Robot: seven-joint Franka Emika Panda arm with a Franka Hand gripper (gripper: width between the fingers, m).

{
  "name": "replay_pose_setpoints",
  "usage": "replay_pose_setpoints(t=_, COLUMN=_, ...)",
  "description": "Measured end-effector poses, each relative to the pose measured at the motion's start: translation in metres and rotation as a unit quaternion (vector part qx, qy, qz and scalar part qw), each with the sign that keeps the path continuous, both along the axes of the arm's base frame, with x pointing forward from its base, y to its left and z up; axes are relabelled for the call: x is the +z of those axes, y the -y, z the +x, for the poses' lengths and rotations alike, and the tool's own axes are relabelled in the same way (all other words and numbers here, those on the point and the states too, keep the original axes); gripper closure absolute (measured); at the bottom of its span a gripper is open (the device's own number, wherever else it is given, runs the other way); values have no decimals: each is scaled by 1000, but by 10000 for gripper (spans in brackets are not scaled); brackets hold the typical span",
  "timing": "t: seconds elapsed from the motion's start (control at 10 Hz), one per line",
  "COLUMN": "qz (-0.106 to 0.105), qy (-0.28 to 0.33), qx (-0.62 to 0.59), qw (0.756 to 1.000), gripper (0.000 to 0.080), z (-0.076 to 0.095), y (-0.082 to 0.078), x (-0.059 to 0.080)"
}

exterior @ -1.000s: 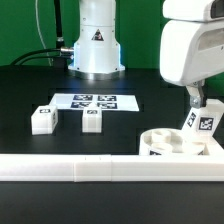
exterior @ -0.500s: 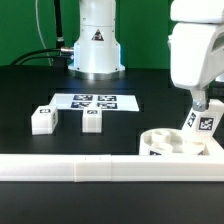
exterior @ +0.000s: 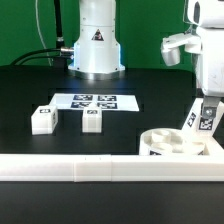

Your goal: Assemble stool

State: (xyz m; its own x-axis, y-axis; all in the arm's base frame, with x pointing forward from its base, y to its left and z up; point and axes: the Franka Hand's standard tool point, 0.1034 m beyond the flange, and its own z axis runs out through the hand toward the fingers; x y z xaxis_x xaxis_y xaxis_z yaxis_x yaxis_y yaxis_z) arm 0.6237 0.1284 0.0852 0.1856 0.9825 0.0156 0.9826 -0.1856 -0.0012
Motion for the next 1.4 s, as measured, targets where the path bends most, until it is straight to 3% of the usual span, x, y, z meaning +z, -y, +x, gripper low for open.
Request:
replay_pose_setpoints(t=0.3, qz=-6, qy=4, qx=73, qw=997, gripper=151, z=-1, y=4, x=-5)
replay_pose_setpoints(t=0.5, qz=-6, qy=4, qx=72, qw=997, gripper=432, z=-1, y=5, x=-5)
replay_pose_setpoints(t=0.6, qz=-6, qy=4, qx=72, qw=997, gripper=464, z=-1, y=5, x=-6)
replay_pose_setpoints(t=0.9, qz=-6, qy=4, qx=53, qw=999, gripper=464, z=-1, y=5, x=-6)
replay_pose_setpoints(t=1.1, qz=-1, qy=-2, qx=-73, qw=997, gripper=464, z=-2, y=5, x=-6)
replay_pose_setpoints(t=1.4, qz=5, qy=-6, qx=-223, qw=975, gripper=463, z=-2, y=6, x=-6)
